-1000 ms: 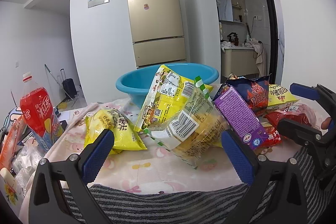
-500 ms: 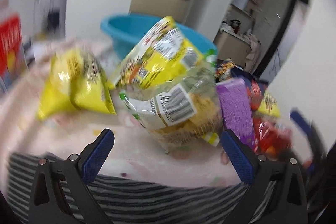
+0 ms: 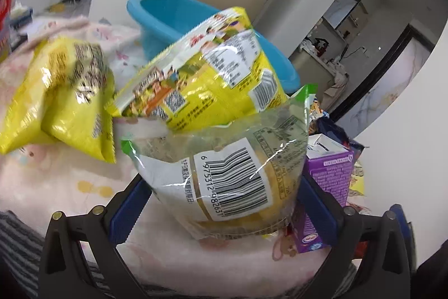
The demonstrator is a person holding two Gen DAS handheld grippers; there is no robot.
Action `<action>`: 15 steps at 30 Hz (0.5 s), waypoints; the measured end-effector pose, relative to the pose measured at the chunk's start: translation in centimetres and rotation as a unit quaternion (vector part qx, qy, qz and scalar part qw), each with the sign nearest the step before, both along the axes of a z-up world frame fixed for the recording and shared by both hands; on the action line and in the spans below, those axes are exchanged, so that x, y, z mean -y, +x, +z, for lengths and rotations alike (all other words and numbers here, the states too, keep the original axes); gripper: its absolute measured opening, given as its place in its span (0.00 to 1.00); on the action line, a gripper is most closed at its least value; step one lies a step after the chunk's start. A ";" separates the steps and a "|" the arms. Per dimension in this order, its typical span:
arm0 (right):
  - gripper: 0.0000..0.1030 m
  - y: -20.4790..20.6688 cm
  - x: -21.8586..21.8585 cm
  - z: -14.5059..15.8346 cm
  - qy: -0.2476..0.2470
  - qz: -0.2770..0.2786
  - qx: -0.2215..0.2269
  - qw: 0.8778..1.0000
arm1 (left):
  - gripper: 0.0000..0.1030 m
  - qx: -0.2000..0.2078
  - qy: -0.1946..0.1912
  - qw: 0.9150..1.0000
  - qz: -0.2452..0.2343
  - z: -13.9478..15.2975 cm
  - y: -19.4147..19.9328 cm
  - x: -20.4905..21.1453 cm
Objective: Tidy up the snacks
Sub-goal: 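Grasp the clear bread bag with the left tool while the right tool grasps the pink bag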
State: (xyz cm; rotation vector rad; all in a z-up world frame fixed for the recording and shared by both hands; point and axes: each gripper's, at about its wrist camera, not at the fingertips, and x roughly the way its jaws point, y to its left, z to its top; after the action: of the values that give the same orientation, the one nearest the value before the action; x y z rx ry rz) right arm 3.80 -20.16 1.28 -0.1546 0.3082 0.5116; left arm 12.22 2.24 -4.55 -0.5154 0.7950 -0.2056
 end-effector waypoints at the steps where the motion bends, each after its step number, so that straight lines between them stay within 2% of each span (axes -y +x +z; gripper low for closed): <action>1: 1.00 0.0 0.0 0.0 0.000 0.000 -0.001 1.000 | 0.94 0.002 -0.007 1.000 -0.002 -0.1 -0.1 -0.1; 2: 1.00 0.0 0.0 0.0 0.001 0.000 -0.001 1.000 | 0.92 0.008 -0.018 1.000 -0.008 -0.2 -0.2 -0.3; 4: 1.00 0.0 0.1 0.1 0.003 -0.002 0.000 1.000 | 0.81 0.018 -0.028 0.999 -0.018 -0.1 -0.6 -0.5; 8: 1.00 -0.3 1.5 0.7 0.026 -0.007 0.003 1.000 | 0.75 0.036 -0.021 0.998 -0.038 0.5 -2.0 -0.5; 11: 1.00 -0.6 3.8 1.5 0.030 -0.042 -0.017 0.999 | 0.75 0.052 -0.015 0.998 -0.040 1.2 -2.5 0.1; 13: 1.00 -0.4 6.2 1.7 0.048 -0.071 -0.043 0.995 | 0.75 0.070 -0.008 0.997 -0.036 2.1 -3.1 -0.2; 15: 1.00 0.7 8.6 1.4 0.079 -0.090 -0.098 0.988 | 0.75 0.085 -0.003 0.996 -0.031 2.8 -3.9 -0.4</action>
State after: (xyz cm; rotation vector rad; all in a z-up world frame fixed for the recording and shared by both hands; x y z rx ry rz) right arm 4.52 -28.81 2.63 0.0776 0.4677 0.3697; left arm 8.36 2.64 -1.78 -0.4728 0.6455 -0.3045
